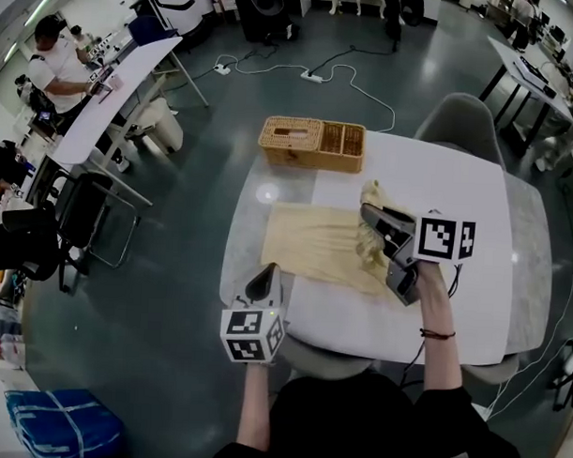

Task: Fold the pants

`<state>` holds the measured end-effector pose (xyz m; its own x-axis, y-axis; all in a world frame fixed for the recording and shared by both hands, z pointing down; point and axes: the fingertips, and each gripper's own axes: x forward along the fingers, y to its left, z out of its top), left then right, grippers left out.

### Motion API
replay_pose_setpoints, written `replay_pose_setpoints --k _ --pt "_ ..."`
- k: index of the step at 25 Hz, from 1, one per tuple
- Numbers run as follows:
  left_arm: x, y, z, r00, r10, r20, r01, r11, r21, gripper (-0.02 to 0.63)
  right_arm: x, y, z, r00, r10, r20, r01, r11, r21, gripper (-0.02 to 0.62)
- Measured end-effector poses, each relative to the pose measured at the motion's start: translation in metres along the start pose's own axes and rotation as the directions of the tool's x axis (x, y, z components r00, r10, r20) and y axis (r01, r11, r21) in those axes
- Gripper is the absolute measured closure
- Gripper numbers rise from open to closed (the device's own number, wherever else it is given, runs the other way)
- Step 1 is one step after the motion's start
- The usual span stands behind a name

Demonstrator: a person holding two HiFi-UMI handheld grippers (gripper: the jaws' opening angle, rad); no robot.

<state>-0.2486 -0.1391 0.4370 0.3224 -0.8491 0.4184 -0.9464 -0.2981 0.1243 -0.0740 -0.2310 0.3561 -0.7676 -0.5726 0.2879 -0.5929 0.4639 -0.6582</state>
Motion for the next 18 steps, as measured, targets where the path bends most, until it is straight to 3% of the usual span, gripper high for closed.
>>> replay_pose_setpoints --k 4,18 --pt "0.0 0.045 -0.006 1.0 -0.019 -0.011 0.019 1.0 0.0 0.598 0.044 0.016 -0.011 1.0 -0.023 -0.001 0.022 1.0 -0.01 0.551" --pt "0.008 0.098 -0.015 0.996 -0.079 -0.043 0.079 0.997 -0.003 0.598 0.118 0.026 -0.038 0.993 -0.09 -0.07 0.088 0.996 -0.033 0.551"
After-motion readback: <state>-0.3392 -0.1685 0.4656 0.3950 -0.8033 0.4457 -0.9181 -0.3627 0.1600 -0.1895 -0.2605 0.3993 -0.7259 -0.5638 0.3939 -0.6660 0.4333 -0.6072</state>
